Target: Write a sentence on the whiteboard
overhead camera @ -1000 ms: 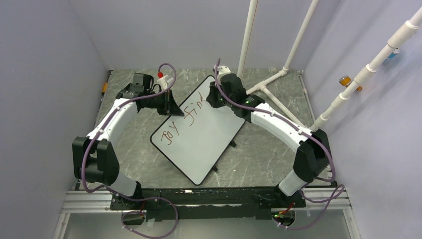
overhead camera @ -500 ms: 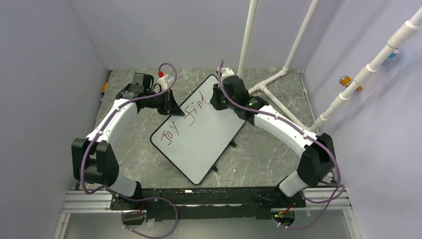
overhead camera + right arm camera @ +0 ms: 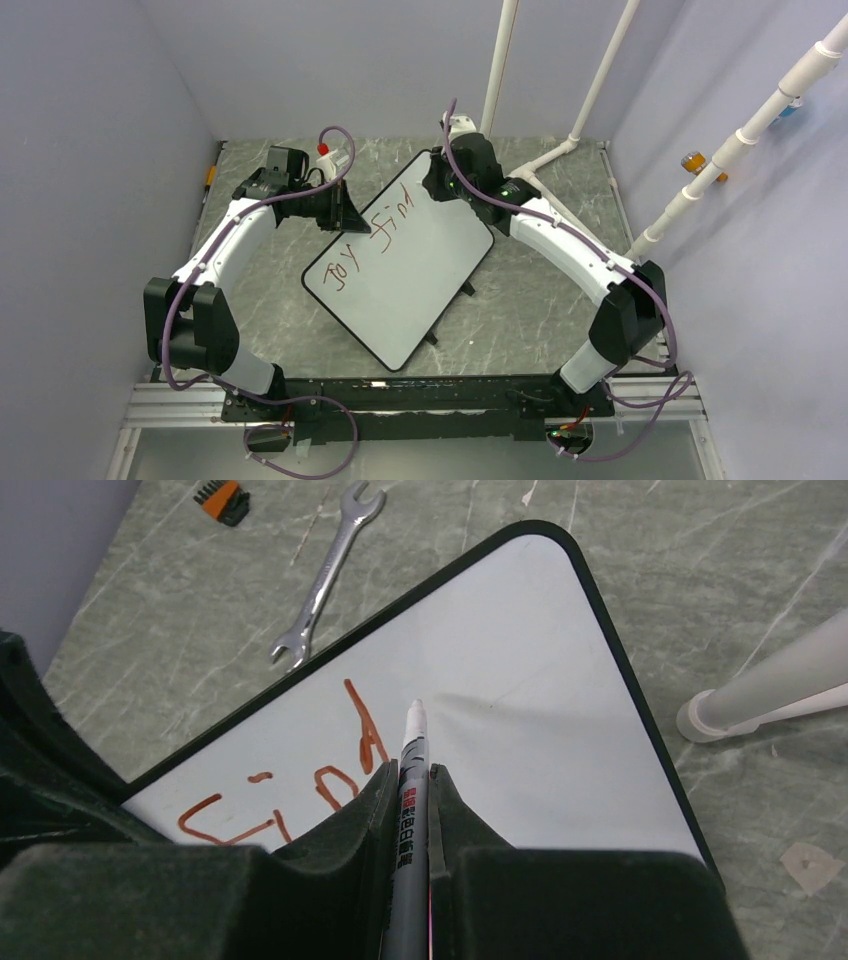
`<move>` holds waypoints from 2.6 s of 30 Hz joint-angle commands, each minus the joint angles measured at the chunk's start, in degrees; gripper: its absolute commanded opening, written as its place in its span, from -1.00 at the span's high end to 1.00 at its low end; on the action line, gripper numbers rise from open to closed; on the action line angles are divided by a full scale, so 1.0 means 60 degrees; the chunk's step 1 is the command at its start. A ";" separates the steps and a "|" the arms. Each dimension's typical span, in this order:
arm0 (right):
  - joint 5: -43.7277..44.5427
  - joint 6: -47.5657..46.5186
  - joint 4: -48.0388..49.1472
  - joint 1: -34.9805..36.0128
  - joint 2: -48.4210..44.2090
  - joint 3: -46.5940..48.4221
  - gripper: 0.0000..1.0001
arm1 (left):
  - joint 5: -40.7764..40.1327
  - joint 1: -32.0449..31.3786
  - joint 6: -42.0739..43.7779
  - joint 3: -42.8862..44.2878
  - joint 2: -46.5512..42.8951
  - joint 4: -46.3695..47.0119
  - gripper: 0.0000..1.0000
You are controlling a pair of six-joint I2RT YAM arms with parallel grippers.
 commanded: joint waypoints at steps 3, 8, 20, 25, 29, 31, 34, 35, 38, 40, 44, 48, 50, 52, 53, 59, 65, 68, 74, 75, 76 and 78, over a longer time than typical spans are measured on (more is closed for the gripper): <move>-0.0121 0.0122 0.0301 -0.0109 0.0509 0.0510 1.00 | -0.0611 -0.0025 0.0850 0.0311 -0.0423 0.0515 1.00; -0.0674 0.0158 0.0458 -0.0120 0.0602 0.0408 1.00 | -0.0640 -0.0025 0.0856 0.0318 -0.0424 0.0501 1.00; -0.1462 0.0522 0.0620 -0.0068 0.0192 -0.0491 1.00 | -0.0640 -0.0026 0.0856 0.0313 -0.0438 0.0515 1.00; -0.1110 0.0464 0.0496 -0.0086 0.0114 -0.0750 1.00 | -0.0643 -0.0018 0.0842 0.0312 -0.0432 0.0515 1.00; -0.0673 0.0368 0.0243 -0.0162 0.0184 -0.0755 1.00 | -0.0655 -0.0025 0.0852 0.0296 -0.0466 0.0515 1.00; -0.0470 0.0342 0.0137 -0.0204 0.0204 -0.0755 1.00 | -0.0662 -0.0025 0.0849 0.0296 -0.0454 0.0515 1.00; -0.0389 0.0327 0.0029 -0.0226 0.0199 -0.0792 1.00 | -0.0657 -0.0025 0.0856 0.0297 -0.0468 0.0515 1.00; -0.0369 0.0334 0.0016 -0.0233 0.0198 -0.0821 1.00 | -0.0657 -0.0025 0.0857 0.0307 -0.0468 0.0503 1.00; -0.0322 0.0341 -0.0062 -0.0224 0.0170 -0.0897 1.00 | -0.0651 -0.0025 0.0857 0.0311 -0.0468 0.0498 1.00; -0.0410 0.0352 -0.0076 -0.0233 0.0117 -0.0973 1.00 | -0.0651 -0.0025 0.0849 0.0318 -0.0468 0.0509 1.00; -0.1131 0.0324 0.0056 -0.0226 -0.0148 -0.1163 1.00 | -0.0652 -0.0025 0.0851 0.0315 -0.0482 0.0499 1.00; -0.1577 0.0275 0.0277 -0.0230 -0.0690 -0.1490 1.00 | -0.0653 -0.0025 0.0851 0.0303 -0.0472 0.0515 1.00; -0.1548 0.0245 0.0308 -0.0222 -0.1073 -0.1654 1.00 | -0.0652 -0.0025 0.0836 0.0296 -0.0479 0.0515 1.00; -0.1669 0.0225 0.0368 -0.0226 -0.1478 -0.1821 1.00 | -0.0665 -0.0025 0.0838 0.0297 -0.0483 0.0521 1.00; -0.1849 0.0211 0.0408 -0.0226 -0.1659 -0.1891 1.00 | -0.0669 -0.0025 0.0824 0.0296 -0.0483 0.0542 1.00; -0.3250 0.0352 0.0964 0.0065 -0.2400 -0.2514 1.00 | -0.0741 -0.0025 0.0763 0.0268 -0.0508 0.0593 1.00; -0.2138 -0.0072 0.1002 0.1756 -0.2434 -0.2655 1.00 | -0.0862 -0.0018 0.0692 0.0247 -0.0505 0.0634 1.00; -0.1336 -0.0192 0.1096 0.2638 -0.2403 -0.2817 1.00 | -0.0907 -0.0025 0.0688 0.0246 -0.0483 0.0609 1.00; -0.0561 -0.0316 0.1312 0.3858 -0.2178 -0.3029 1.00 | -0.0926 -0.0024 0.0673 0.0226 -0.0518 0.0641 1.00; -0.0449 -0.0312 0.1330 0.3961 -0.2091 -0.3019 1.00 | -0.0923 -0.0014 0.0666 0.0223 -0.0525 0.0652 1.00; -0.0375 -0.0317 0.1350 0.4035 -0.2005 -0.3016 1.00 | -0.0927 -0.0020 0.0659 0.0221 -0.0537 0.0655 1.00; -0.0283 -0.0291 0.1408 0.4161 -0.1808 -0.3029 1.00 | -0.0966 -0.0024 0.0653 0.0206 -0.0542 0.0656 1.00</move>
